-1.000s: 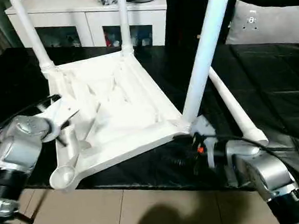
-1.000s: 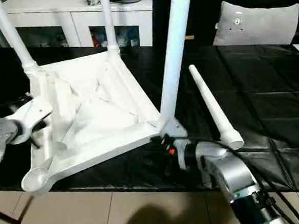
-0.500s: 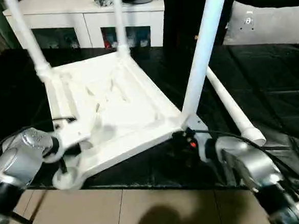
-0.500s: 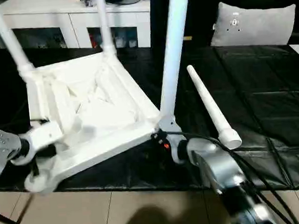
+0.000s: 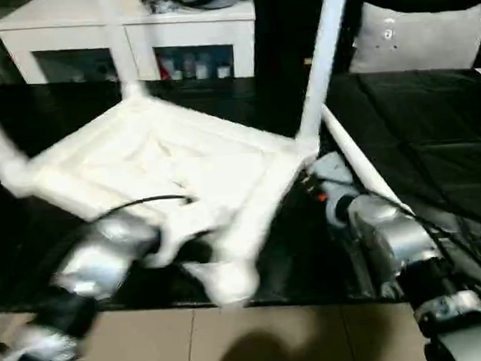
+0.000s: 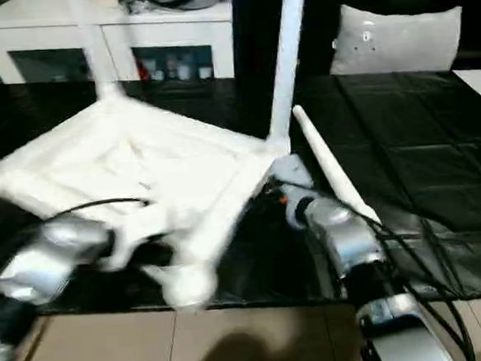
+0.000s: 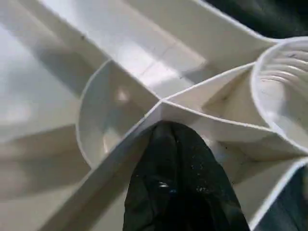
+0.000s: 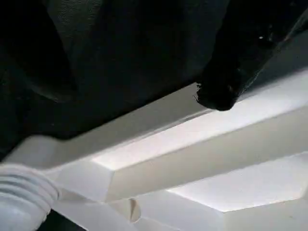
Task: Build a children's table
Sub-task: Rotate table base, then pick table leg
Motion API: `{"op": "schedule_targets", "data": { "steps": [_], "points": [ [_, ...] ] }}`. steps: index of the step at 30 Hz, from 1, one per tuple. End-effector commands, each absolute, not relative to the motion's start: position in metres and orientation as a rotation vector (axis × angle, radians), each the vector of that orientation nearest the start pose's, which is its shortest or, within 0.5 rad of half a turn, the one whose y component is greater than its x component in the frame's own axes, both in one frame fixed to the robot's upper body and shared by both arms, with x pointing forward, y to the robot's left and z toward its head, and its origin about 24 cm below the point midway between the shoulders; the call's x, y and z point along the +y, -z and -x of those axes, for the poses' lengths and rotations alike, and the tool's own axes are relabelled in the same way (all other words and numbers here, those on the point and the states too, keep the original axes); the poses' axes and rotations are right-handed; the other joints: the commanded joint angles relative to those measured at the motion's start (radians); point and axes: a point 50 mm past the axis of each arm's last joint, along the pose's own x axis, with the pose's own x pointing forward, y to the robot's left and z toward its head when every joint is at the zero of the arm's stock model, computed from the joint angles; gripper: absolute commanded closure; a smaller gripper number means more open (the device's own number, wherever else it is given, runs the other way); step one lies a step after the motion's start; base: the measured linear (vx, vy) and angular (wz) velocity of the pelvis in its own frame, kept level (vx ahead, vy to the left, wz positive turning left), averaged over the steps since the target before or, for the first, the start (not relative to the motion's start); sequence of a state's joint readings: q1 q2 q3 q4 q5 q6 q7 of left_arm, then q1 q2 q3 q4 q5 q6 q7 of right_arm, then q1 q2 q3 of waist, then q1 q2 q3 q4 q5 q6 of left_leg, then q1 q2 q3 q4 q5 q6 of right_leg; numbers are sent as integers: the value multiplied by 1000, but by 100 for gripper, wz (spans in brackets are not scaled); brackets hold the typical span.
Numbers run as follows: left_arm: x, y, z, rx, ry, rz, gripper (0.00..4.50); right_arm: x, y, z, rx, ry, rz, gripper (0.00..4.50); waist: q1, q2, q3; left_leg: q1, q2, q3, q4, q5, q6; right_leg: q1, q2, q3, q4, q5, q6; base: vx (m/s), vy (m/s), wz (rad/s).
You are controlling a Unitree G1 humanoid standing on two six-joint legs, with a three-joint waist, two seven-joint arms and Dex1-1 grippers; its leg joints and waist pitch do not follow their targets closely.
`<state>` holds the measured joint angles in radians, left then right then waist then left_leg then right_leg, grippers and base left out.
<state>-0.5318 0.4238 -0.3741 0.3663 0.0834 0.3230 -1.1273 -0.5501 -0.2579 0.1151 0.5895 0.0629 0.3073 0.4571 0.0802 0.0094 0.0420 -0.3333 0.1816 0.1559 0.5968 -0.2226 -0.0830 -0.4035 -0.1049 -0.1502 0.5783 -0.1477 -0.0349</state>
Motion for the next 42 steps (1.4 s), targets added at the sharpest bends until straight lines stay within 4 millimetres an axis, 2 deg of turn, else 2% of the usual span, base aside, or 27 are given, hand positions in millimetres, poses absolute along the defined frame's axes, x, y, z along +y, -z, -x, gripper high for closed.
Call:
{"op": "schedule_targets", "data": {
  "steps": [1, 3, 6, 7, 9, 11, 14, 15, 16, 17, 18, 19, 20, 23, 24, 25, 27, 28, 29, 32, 33, 34, 35, 36, 38, 41, 42],
  "points": [
    [115, -41, -306, 550, 1247, -518, 447, -145, -47, -345, 374, -530, 192, 0, 1, -5, -61, -15, 38, -3, -72, -131, 32, 68, -64, 67, -66, -333, -133, 0, 0, 0],
    [110, -39, -309, 535, 1220, -521, 447, -146, -47, -345, 373, -523, 194, 0, 2, -7, -60, -13, 36, -3, -71, -140, 38, 66, -61, 63, -75, -385, -106, 0, 0, 0],
    [101, -32, -324, 501, 1038, -534, 447, -153, -53, -347, 360, -491, 190, 0, 1, -7, -57, -13, 31, -1, -69, -152, 43, 62, -54, 59, -86, -434, -78, 0, 0, 0],
    [99, -31, -326, 492, 1009, -540, 447, -155, -55, -347, 359, -485, 184, 0, 9, -8, -60, -6, 33, -1, -68, -157, 42, 59, -57, 58, -88, -443, -68, 0, 0, 0],
    [98, -30, -327, 476, 1007, -530, 447, -159, -61, -348, 354, -471, 184, 0, 11, -8, -62, -12, 35, -5, -70, -141, 50, 63, -60, 57, -88, -443, -54, 0, 0, 0],
    [97, -32, -326, 461, 1018, -520, 447, -162, -64, -349, 355, -459, 188, 0, 10, -11, -63, -15, 37, -7, -71, -129, 53, 64, -60, 58, -82, -421, -58, 0, 0, 0],
    [94, -41, -325, 392, 1041, -484, 417, -176, -75, -356, 367, -366, 190, 0, 8, -10, -64, -15, 41, -7, -72, -117, 52, 63, -60, 60, -74, -379, -85, 0, 0, 0],
    [94, -51, -325, 352, 1054, -429, 417, -192, -84, -364, 385, -269, 180, 0, 9, -8, -68, -17, 41, -6, -69, -91, 47, 63, -62, 63, -66, -338, -108, 0, 0, 0],
    [94, -52, -325, 349, 1055, -426, 409, -194, -85, -365, 386, -263, 179, 0, 10, -7, -70, -15, 43, -7, -69, -85, 43, 63, -63, 63, -62, -322, -122, 0, 0, 0],
    [95, -58, -322, 336, 1082, -416, 404, -205, -90, -369, 416, -217, 169, 0, 8, -10, -70, -16, 42, -4, -68, -74, 47, 63, -60, 64, -62, -305, -128, 0, 0, 0],
    [95, -59, -321, 333, 1090, -419, 393, -208, -91, -370, 425, -208, 167, 0, 10, -8, -72, -17, 46, -7, -66, -54, 46, 64, -62, 65, -49, -262, -155, 0, 0, 0],
    [97, -64, -317, 319, 1107, -425, 375, -219, -91, -373, 496, -149, 186, 0, 14, -5, -69, -14, 42, 0, -63, -51, 56, 58, -59, 66, -52, -240, -165, 0, 0, 0],
    [98, -66, -316, 315, 1110, -426, 375, -222, -92, -373, 511, -136, 188, 0, 10, -7, -69, -20, 43, -3, -64, -48, 57, 63, -59, 65, -45, -228, -174, 0, 0, 0],
    [100, -73, -313, 292, 1117, -413, 363, -233, -93, -374, 570, -97, 183, 0, 10, -6, -71, -21, 40, 0, -60, -29, 67, 66, -60, 65, -40, -187, -199, 0, 0, 0],
    [101, -76, -311, 290, 1126, -403, 353, -238, -93, -375, 588, -76, 177, 0, 10, -7, -73, -22, 41, 1, -57, -21, 73, 66, -61, 65, -38, -170, -207, 0, 0, 0],
    [102, -78, -308, 289, 1133, -402, 343, -243, -93, -376, 608, -51, 169, 0, 9, -13, -76, -27, 39, 1, -55, 0, 80, 69, -58, 65, -33, -143, -213, 0, 0, 0],
    [104, -81, -306, 288, 1134, -403, 328, -249, -92, -376, 645, -34, 157, 19, 8, -11, -76, -30, 38, 2, -51, 21, 93, 65, -57, 65, -27, -119, -231, 0, 0, 0],
    [105, -82, -305, 286, 1127, -405, 320, -252, -90, -375, 669, -22, 151, 30, 7, -15, -73, -32, 37, 4, -50, 7, 96, 65, -58, 65, -28, -142, -230, 0, 0, 0],
    [106, -84, -306, 284, 1120, -407, 306, -254, -89, -374, 690, -18, 144, 37, 7, -14, -72, -33, 36, 5, -50, -4, 96, 65, -58, 64, -32, -160, -228, 0, 0, 0],
    [107, -85, -306, 285, 1113, -409, 292, -255, -85, -372, 729, -20, 133, 50, 8, -14, -64, -29, 34, 10, -50, -69, 81, 60, -55, 61, -49, -282, -182, 0, 0, 0],
    [108, -85, -306, 286, 1111, -409, 276, -255, -84, -372, 742, -21, 130, 74, 9, -13, -64, -28, 35, 11, -51, -80, 74, 60, -55, 60, -53, -312, -164, 0, 0, 0],
    [108, -86, -305, 290, 1107, -405, 265, -256, -78, -369, 788, -35, 130, 80, 7, -25, -65, -29, 37, 13, -52, -79, 70, 60, -53, 60, -53, -315, -155, 0, 0, 0],
    [108, -86, -304, 291, 1107, -402, 256, -255, -76, -367, 803, -43, 126, 85, 10, -18, -65, -28, 39, 12, -52, -81, 66, 59, -55, 60, -51, -325, -155, 0, 0, 0],
    [108, -87, -304, 292, 1109, -398, 248, -255, -73, -366, 818, -53, 113, 94, 10, -17, -65, -29, 39, 12, -52, -83, 63, 59, -55, 60, -51, -327, -154, 0, 0, 0],
    [108, -87, -302, 295, 1112, -393, 231, -255, -71, -365, 835, -64, 99, 119, 10, -20, -65, -30, 40, 13, -51, -78, 61, 58, -54, 60, -51, -326, -151, 0, 0, 0],
    [107, -88, -302, 296, 1112, -392, 211, -255, -69, -364, 843, -66, 97, 131, 11, -18, -65, -28, 41, 12, -51, -73, 60, 57, -52, 60, -51, -322, -153, 0, 0, 0],
    [107, -88, -302, 297, 1113, -389, 197, -254, -67, -363, 857, -82, 55, 151, 11, -19, -65, -28, 41, 13, -50, -73, 61, 57, -52, 60, -50, -320, -155, 0, 0, 0]
  ]
}}
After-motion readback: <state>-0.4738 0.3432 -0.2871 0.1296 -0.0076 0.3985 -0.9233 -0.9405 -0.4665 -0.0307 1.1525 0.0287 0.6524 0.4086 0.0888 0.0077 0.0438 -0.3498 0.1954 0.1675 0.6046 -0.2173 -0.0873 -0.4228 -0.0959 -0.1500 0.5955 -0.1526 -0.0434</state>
